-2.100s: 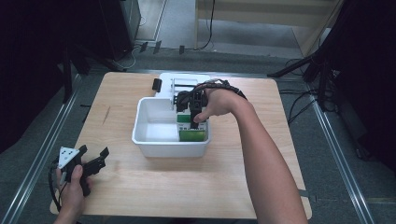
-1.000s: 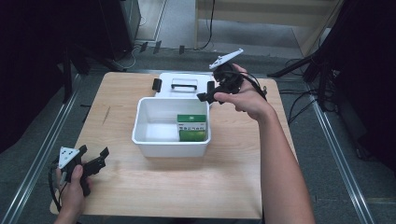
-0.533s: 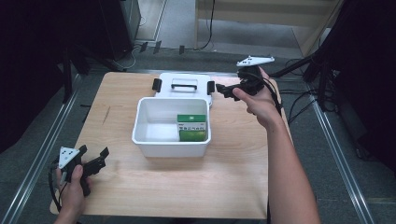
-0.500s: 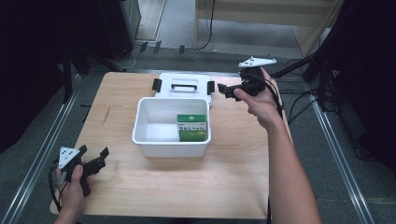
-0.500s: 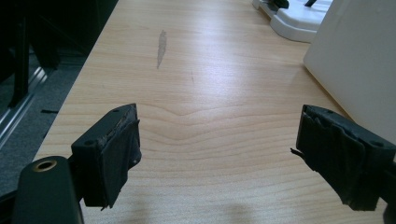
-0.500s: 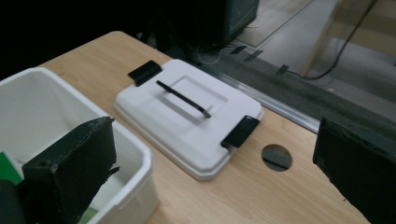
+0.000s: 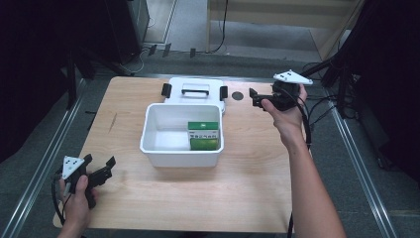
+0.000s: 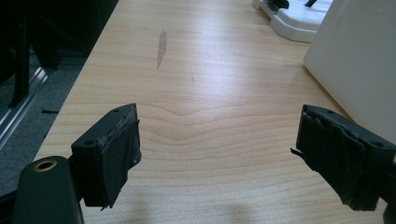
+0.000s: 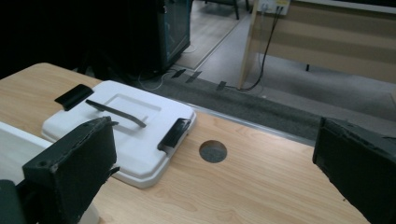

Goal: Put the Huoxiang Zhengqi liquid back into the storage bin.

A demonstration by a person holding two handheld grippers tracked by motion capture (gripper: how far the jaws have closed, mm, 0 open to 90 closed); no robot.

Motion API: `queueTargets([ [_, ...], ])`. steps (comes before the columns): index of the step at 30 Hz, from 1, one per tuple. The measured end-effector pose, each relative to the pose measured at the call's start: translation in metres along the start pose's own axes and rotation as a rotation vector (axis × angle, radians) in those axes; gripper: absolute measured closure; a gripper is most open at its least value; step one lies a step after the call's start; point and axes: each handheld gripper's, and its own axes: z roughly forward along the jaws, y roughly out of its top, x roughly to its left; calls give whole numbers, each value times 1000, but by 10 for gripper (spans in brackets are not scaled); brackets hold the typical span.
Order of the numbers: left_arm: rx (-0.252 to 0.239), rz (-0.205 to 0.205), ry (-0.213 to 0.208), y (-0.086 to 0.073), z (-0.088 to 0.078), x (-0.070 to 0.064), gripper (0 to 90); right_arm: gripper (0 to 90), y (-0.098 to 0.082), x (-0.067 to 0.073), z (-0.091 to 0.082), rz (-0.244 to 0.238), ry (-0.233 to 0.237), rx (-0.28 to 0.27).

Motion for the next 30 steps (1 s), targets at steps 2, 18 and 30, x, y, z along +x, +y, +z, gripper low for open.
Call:
queueTargets([
  [2,0,0,2,0,0,0,140,0,-10,-2,-7,2,-34,-17],
  [18,1,-1,5,0,0,0,140,10,-75,-13,-43,38,-93,-51],
  [30,-1,-2,10,0,0,-1,140,10,-126,-25,-66,72,-129,-45],
])
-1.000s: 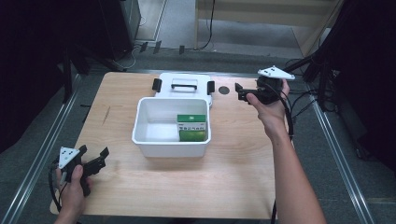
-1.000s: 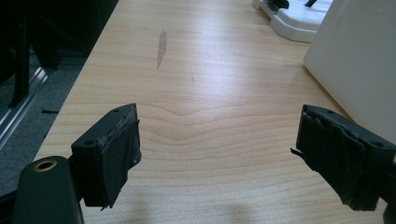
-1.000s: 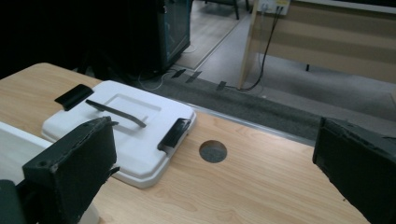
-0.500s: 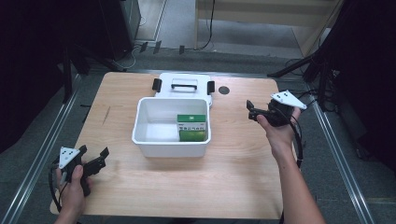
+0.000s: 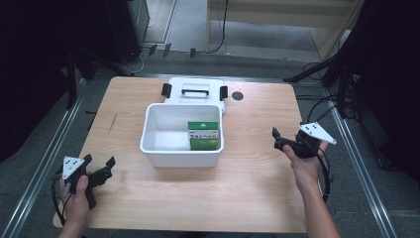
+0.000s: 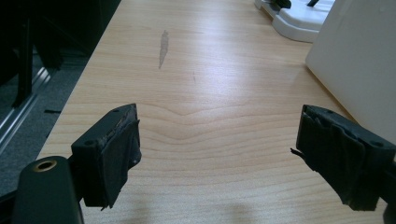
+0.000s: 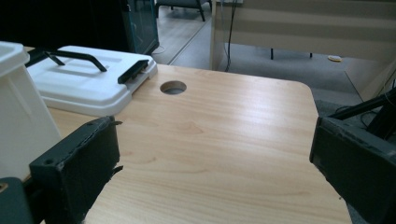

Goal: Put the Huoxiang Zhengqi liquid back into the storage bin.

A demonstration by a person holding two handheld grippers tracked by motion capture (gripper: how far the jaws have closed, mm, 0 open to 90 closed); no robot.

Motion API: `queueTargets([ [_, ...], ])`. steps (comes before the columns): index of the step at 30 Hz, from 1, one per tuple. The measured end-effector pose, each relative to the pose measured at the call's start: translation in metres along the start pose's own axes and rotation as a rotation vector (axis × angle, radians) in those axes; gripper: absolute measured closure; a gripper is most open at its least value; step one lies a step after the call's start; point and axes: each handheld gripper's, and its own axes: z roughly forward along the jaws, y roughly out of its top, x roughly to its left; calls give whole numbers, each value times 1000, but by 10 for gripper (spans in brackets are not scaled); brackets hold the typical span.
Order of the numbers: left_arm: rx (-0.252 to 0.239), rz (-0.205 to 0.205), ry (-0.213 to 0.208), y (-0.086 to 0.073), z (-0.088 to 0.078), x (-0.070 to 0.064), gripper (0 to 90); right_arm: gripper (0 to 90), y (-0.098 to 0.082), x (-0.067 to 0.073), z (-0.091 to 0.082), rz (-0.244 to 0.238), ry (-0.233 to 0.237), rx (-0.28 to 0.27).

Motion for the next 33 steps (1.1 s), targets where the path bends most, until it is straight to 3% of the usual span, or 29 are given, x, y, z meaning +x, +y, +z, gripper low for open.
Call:
queueTargets([
  [9,0,-2,1,0,0,0,140,24,-33,-7,-14,6,-25,14],
  [20,-1,-2,5,0,0,0,140,23,-85,-24,-50,24,-38,75],
  [23,0,0,5,0,0,0,140,23,-90,-26,-55,22,-36,65],
  [25,-1,4,3,0,0,-1,140,23,-91,-23,-61,19,-56,23],
  [33,5,11,1,0,1,-1,140,23,-94,-23,-62,24,-50,-2],
])
